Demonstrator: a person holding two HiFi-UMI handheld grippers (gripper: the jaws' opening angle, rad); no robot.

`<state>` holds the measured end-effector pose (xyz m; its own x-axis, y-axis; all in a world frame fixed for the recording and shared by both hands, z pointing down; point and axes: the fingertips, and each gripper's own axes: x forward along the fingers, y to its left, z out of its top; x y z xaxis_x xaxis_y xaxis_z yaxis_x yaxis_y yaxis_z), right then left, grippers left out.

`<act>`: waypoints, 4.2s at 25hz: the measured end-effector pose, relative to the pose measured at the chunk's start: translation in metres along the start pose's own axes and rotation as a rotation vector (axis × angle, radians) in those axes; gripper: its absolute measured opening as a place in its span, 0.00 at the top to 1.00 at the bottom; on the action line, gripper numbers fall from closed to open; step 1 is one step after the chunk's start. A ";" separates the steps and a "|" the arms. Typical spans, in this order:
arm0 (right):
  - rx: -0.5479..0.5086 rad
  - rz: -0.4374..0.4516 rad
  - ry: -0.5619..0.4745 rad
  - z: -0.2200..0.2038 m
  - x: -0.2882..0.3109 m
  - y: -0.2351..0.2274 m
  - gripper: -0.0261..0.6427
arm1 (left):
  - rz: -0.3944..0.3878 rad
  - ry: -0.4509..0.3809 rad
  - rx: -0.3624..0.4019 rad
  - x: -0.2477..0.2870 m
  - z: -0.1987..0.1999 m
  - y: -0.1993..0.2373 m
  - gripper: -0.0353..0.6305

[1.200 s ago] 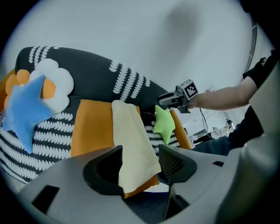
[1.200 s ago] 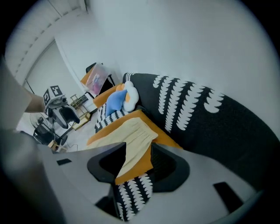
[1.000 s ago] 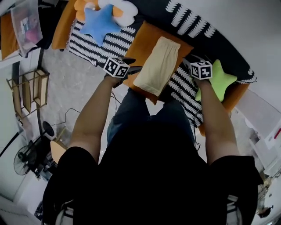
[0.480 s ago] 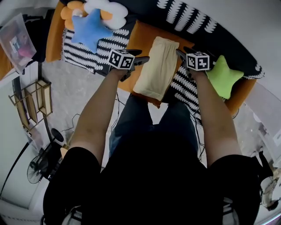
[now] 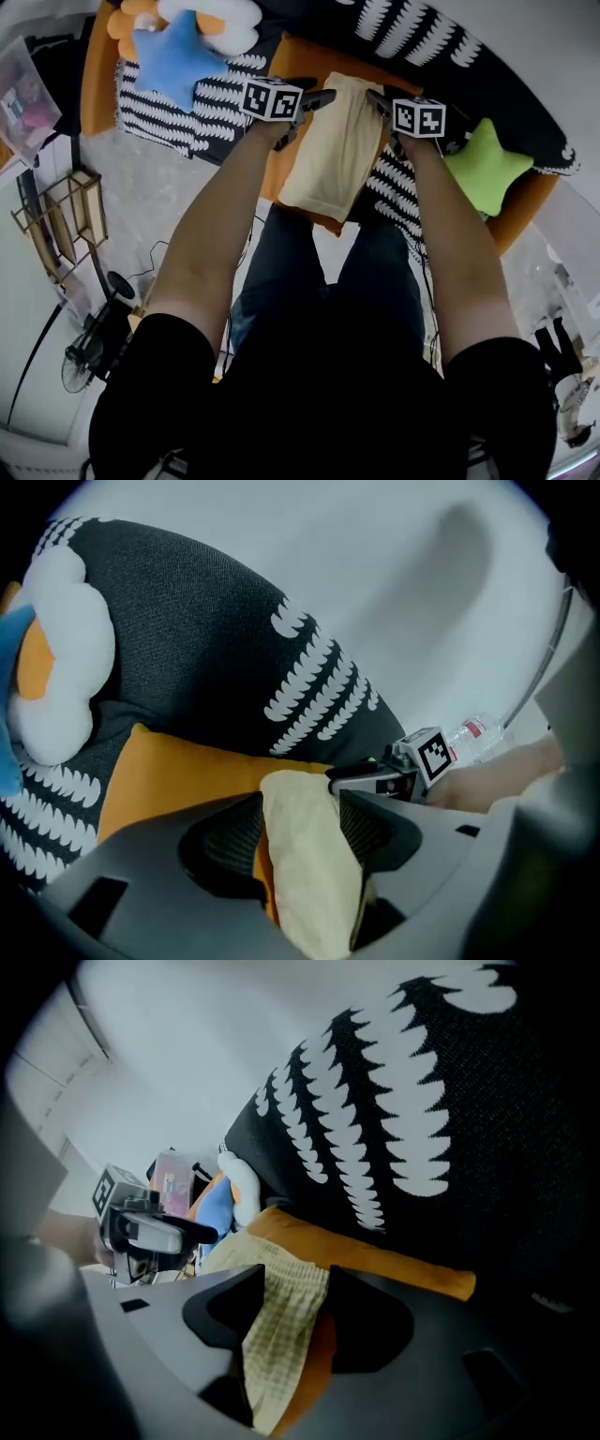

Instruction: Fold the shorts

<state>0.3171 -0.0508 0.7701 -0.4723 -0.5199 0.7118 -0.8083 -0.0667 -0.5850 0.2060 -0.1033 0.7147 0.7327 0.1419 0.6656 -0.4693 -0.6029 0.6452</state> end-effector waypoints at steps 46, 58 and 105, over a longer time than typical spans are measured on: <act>-0.597 0.066 -0.169 0.106 -0.030 0.098 0.83 | 0.055 -0.078 0.480 -0.046 0.083 -0.006 0.86; -0.950 0.121 -0.130 0.012 -0.052 0.161 0.83 | 0.017 0.042 0.784 -0.087 -0.021 -0.033 0.86; -0.992 0.103 0.448 -0.249 -0.045 0.181 0.59 | 0.084 0.283 0.551 -0.107 -0.261 -0.034 0.61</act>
<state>0.1045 0.1719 0.7292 -0.4769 -0.1133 0.8716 -0.5865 0.7796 -0.2196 0.0150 0.1063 0.7196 0.5100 0.2333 0.8279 -0.1413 -0.9267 0.3482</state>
